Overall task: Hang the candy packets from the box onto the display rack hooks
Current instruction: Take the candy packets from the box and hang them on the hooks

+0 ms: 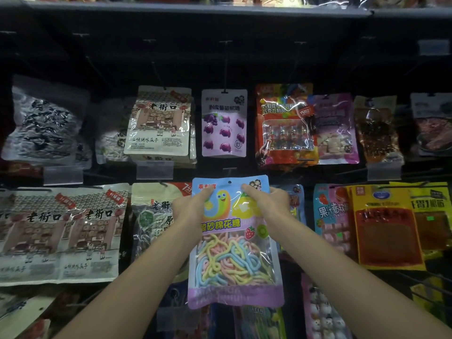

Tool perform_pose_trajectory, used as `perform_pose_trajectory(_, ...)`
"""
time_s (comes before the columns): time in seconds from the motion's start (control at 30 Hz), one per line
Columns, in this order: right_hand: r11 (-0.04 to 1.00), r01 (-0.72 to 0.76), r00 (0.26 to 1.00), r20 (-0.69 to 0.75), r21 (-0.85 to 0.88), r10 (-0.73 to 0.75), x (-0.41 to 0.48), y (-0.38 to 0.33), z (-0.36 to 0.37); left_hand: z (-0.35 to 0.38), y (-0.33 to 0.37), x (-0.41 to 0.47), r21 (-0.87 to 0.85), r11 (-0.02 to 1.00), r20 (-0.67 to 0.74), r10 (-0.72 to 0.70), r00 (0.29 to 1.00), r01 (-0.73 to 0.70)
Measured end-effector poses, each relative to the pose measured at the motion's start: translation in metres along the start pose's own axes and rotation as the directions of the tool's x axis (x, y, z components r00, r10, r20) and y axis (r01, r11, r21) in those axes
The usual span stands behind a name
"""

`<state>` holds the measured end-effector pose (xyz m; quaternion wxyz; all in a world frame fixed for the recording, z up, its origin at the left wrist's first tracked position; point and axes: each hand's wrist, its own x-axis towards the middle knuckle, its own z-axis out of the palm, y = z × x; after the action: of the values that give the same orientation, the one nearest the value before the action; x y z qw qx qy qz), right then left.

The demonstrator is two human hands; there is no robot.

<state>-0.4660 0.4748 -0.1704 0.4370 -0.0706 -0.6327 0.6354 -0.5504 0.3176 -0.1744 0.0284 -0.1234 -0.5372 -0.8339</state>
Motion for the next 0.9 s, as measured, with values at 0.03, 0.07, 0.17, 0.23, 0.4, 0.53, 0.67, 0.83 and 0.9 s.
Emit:
perform_pose_trajectory(0.03,1.0,-0.002,1.0,0.004,-0.001,0.002,0.0,0.0,0.0,0.0,0.001,-0.003,0.008,1.0,0.002,-0.003,1.0,0.003)
perform_pose_trajectory(0.07,1.0,-0.003,1.0,0.008,-0.002,0.003,0.0,0.002,-0.001,0.0,0.002,-0.005,0.012,1.0,0.002,-0.008,1.0,0.008)
perform_pose_trajectory(0.17,1.0,-0.018,1.0,0.002,0.003,0.018,-0.001,0.002,-0.001,0.001,0.004,-0.007,0.022,1.0,0.003,0.003,1.0,-0.003)
perform_pose_trajectory(0.23,1.0,-0.028,1.0,-0.001,0.003,0.028,0.0,0.0,-0.001,0.003,0.006,-0.007,0.04,0.999,0.008,0.019,1.0,-0.019)
perform_pose_trajectory(0.4,0.998,-0.052,0.998,-0.029,-0.033,0.051,0.0,0.008,0.0,-0.002,-0.009,-0.019,0.161,0.983,0.033,0.089,0.996,-0.093)
perform_pose_trajectory(0.53,0.997,-0.078,0.996,-0.038,-0.003,0.077,-0.002,0.013,0.002,-0.018,-0.036,-0.042,0.316,0.923,0.084,0.204,0.975,-0.22)
perform_pose_trajectory(0.67,0.999,-0.031,0.998,-0.056,-0.041,0.029,-0.007,0.016,0.002,-0.038,-0.069,-0.067,0.547,0.692,0.23,0.417,0.879,-0.472)
perform_pose_trajectory(0.83,0.983,0.095,0.995,0.041,-0.154,-0.09,-0.044,0.033,-0.02,-0.045,-0.079,-0.07,0.588,0.636,0.237,0.455,0.858,-0.5)
perform_pose_trajectory(0.9,0.96,0.151,0.987,0.086,-0.234,-0.134,-0.061,0.05,-0.031,-0.044,-0.075,-0.071,0.572,0.654,0.219,0.461,0.86,-0.495)
